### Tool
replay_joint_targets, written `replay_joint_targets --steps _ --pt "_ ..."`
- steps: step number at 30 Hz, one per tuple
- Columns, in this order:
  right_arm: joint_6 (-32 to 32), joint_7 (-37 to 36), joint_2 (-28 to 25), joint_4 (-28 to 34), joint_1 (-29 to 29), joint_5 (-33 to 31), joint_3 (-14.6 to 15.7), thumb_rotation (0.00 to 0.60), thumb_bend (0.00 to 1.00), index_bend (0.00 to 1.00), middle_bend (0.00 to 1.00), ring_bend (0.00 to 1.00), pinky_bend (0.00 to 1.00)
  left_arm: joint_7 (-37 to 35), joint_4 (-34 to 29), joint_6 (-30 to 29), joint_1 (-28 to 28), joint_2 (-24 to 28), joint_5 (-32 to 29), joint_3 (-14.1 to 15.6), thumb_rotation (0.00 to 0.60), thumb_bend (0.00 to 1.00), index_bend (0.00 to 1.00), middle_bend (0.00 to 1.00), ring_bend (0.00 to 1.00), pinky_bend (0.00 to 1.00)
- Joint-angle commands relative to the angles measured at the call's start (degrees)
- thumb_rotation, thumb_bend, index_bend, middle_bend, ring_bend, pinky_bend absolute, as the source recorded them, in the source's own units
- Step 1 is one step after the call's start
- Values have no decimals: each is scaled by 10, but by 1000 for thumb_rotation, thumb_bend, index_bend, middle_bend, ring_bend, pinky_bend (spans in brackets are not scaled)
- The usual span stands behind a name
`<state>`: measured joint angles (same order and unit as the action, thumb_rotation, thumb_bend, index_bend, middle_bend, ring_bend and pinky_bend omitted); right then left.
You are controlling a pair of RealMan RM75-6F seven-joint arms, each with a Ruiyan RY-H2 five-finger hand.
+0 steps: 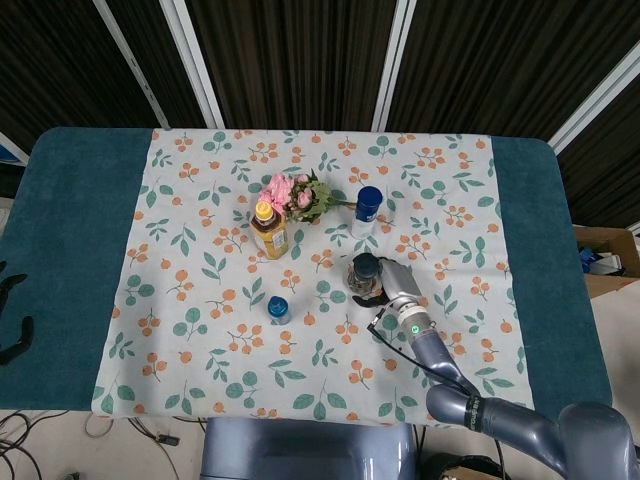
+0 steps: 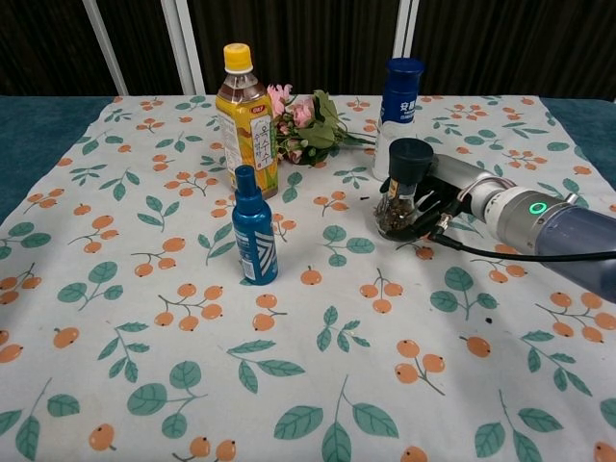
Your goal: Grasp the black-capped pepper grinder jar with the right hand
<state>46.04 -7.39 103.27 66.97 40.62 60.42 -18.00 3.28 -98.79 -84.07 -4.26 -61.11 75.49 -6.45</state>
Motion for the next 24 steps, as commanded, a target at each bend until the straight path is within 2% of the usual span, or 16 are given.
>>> replay_joint_targets --steps 1,11,17,24 --pt "2 -2 3 -4 3 3 -1 600 266 295 362 291 226 0 0 0 0 0 0 0 600 481 173 27 35 0" --pt "11 23 13 -22 7 3 7 600 316 345 379 349 327 -1 -1 2 -1 1 -2 0 600 481 173 27 36 0" --pt "12 35 16 -21 8 -9 4 600 423 396 438 429 458 -1 -2 4 -1 2 -3 0 600 481 173 27 36 0" --pt "17 26 8 1 4 -10 -4 600 456 407 454 454 487 -1 -3 5 -1 3 -5 0 600 481 174 27 36 0"
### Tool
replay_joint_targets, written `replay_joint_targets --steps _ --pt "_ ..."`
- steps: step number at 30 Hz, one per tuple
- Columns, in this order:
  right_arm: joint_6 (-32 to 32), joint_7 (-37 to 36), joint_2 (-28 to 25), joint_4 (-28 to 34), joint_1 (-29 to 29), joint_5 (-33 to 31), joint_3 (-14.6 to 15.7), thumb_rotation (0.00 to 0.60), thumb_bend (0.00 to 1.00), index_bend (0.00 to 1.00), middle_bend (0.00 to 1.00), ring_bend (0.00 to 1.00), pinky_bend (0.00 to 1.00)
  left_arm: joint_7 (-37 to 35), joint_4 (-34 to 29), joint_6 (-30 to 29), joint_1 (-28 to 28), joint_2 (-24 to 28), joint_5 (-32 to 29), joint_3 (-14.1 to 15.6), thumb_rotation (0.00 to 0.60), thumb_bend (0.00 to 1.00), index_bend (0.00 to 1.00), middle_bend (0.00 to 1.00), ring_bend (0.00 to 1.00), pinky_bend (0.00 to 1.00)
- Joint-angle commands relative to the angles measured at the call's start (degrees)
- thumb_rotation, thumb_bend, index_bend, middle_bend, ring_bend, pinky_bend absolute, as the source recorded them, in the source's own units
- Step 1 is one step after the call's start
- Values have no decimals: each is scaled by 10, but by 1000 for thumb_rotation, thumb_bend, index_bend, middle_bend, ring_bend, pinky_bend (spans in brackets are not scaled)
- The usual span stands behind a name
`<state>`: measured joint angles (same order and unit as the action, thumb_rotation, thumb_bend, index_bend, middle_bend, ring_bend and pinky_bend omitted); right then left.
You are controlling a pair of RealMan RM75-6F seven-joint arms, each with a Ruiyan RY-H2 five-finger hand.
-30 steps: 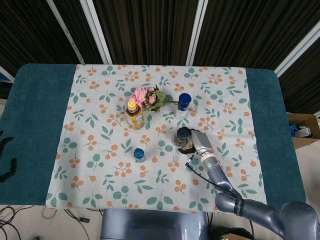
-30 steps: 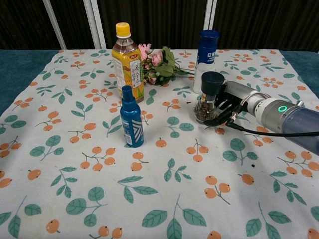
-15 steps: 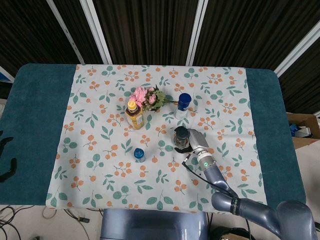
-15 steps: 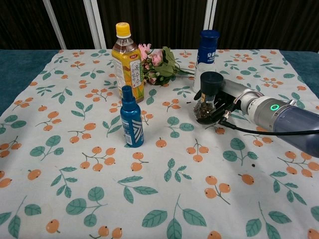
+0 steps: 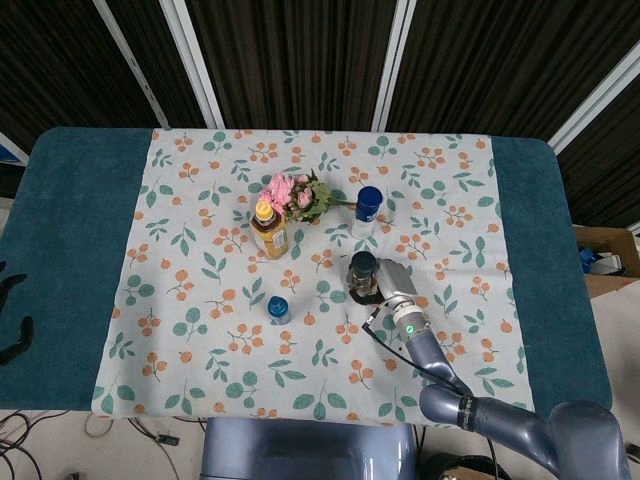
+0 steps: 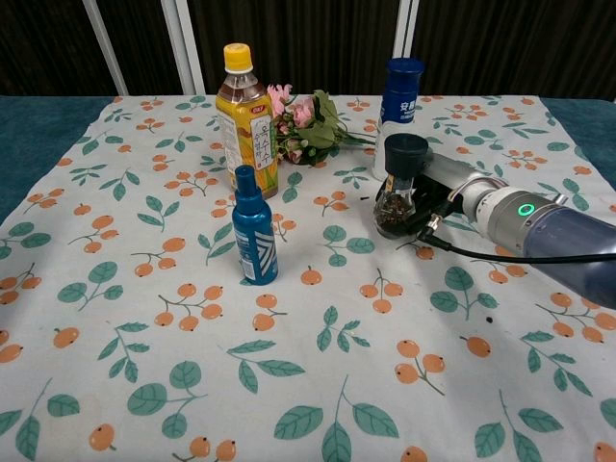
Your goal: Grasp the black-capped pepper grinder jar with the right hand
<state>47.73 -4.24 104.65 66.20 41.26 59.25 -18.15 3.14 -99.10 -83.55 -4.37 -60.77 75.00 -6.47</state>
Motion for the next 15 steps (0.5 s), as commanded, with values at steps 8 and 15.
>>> replay_joint_targets --steps 8,15 --pt "13 -41 -44 70 -17 16 -13 600 455 407 454 454 486 -1 1 -2 0 0 2 0 600 481 174 27 35 0" --pt "31 -82 -127 178 -42 44 -30 600 456 407 454 454 486 1 1 -2 1 -2 4 2 600 481 175 27 36 0"
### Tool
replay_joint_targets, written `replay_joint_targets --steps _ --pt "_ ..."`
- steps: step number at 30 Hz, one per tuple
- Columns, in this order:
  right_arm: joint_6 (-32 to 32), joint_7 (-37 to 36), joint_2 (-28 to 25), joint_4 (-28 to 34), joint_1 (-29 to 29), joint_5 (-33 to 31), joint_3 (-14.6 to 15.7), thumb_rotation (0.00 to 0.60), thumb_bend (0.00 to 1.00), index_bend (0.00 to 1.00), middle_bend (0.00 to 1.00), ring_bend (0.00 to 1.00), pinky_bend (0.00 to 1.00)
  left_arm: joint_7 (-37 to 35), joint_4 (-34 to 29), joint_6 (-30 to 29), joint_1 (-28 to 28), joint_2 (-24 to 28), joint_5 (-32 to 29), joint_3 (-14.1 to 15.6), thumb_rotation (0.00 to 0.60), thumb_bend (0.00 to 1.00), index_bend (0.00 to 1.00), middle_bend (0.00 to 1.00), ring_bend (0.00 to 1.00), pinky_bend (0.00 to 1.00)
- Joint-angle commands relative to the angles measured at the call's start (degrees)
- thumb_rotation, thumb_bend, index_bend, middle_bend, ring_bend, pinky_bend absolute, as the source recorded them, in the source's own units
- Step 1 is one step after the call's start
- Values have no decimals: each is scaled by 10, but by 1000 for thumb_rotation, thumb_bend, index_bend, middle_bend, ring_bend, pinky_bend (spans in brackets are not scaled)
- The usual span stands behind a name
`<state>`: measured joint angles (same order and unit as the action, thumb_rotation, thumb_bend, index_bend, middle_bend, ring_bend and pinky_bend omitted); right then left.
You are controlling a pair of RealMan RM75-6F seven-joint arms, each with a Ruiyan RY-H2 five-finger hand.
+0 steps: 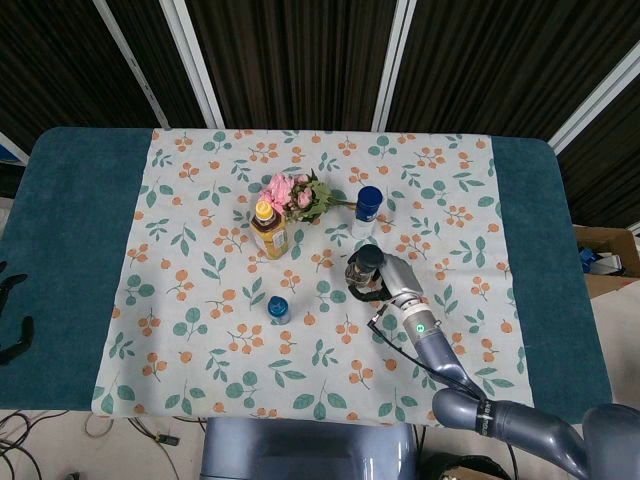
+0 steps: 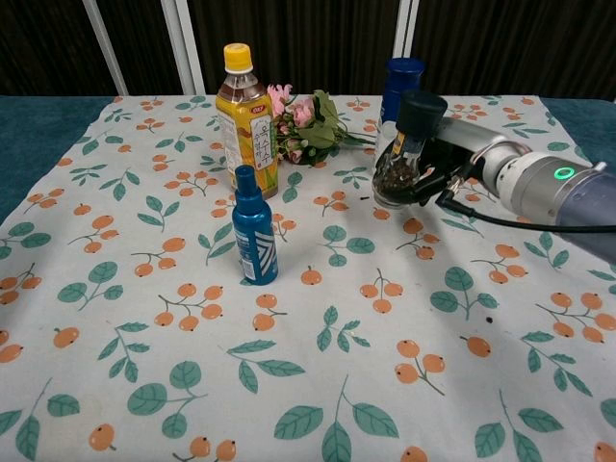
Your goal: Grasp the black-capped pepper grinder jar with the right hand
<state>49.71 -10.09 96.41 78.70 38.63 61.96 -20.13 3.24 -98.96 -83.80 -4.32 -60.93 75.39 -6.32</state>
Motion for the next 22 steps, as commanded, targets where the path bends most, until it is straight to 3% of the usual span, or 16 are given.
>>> replay_joint_targets --steps 1,7,12,22 --pt "14 -30 -59 72 -20 22 -13 600 456 407 454 453 486 1 0 0 0 0 0 0 600 481 176 27 36 0" --pt "22 -67 -133 164 -44 53 -19 600 454 407 453 448 486 3 -2 -2 1 -1 4 2 600 481 181 27 36 0" --pt "17 -173 -197 225 -62 125 -23 600 455 407 452 446 487 3 -3 -6 2 -2 7 3 600 481 181 27 36 0" --pt "97 -427 -244 190 -62 333 24 600 456 407 452 443 487 5 -3 -9 4 -2 9 3 600 481 181 27 36 0"
